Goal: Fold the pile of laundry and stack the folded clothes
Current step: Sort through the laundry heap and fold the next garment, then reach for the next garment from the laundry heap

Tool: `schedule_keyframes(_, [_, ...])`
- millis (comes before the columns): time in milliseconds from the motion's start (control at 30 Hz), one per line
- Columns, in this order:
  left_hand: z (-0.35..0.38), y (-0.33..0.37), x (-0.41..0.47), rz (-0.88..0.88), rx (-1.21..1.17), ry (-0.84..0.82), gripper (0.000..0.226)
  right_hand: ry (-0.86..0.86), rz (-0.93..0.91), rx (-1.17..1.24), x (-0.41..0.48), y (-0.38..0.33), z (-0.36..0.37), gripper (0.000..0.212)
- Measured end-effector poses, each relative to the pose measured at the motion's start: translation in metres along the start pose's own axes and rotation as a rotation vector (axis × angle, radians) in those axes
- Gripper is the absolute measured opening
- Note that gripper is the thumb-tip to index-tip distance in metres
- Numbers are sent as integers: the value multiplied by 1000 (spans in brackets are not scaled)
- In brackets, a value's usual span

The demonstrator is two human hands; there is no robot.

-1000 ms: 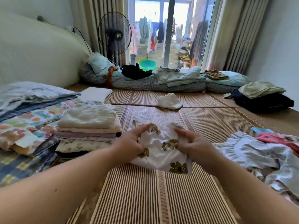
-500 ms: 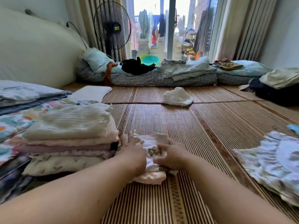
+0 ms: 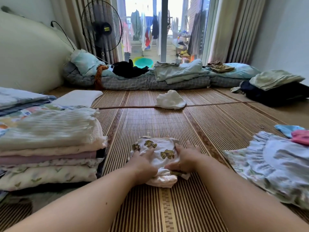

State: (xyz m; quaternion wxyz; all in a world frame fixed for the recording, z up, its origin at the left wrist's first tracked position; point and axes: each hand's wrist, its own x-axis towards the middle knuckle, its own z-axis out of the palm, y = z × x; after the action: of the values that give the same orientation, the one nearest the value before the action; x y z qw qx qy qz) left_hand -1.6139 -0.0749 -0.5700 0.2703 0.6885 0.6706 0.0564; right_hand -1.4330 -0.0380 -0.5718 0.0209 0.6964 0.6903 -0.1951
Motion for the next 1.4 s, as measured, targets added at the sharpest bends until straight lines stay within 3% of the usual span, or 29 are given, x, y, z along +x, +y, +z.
schedule_keyframes(167, [-8,-5,17,-116,106,0,88,9,33,59,-11,24,-9,107])
schedule_keyframes(267, [-18,4,11,-207,80,94,81,121,26,112,-38,38,-12,101])
schedule_keyframes(400, [-8,70,-14,76,123,215,80,339,-36,175,-94,74,-28,95])
schedule_keyframes(567, [44,197,-57,503,252,-2,77,494,50,127,-166,161,-50,88])
schedule_keyframes(667, [79,257,-65,638,288,-34,78,541,184,107,-189,221,-57,87])
schedule_keyframes(733, [100,290,-65,691,327,-21,81,517,277,122,-197,257,-57,92])
schedule_keyframes(833, [129,328,-56,712,342,3,81,330,367,157,-203,297,-47,110])
schedule_keyframes(900, [137,335,-42,671,400,66,70,297,328,179,-202,306,-43,112])
schedule_keyframes(1000, [136,339,-30,592,528,109,32,434,260,157,-208,318,-45,77])
schedule_keyframes(1100, [121,335,-30,551,530,94,22,597,224,149,-218,324,-51,24])
schedule_keyframes(1233, [101,334,-51,617,365,124,8,703,233,435,-233,328,-67,18])
schedule_keyframes(1267, [99,335,-59,638,297,77,10,749,224,500,-238,324,-75,19])
schedule_keyframes(1400, [80,350,-105,705,-96,-144,79,938,144,697,-255,282,-133,19])
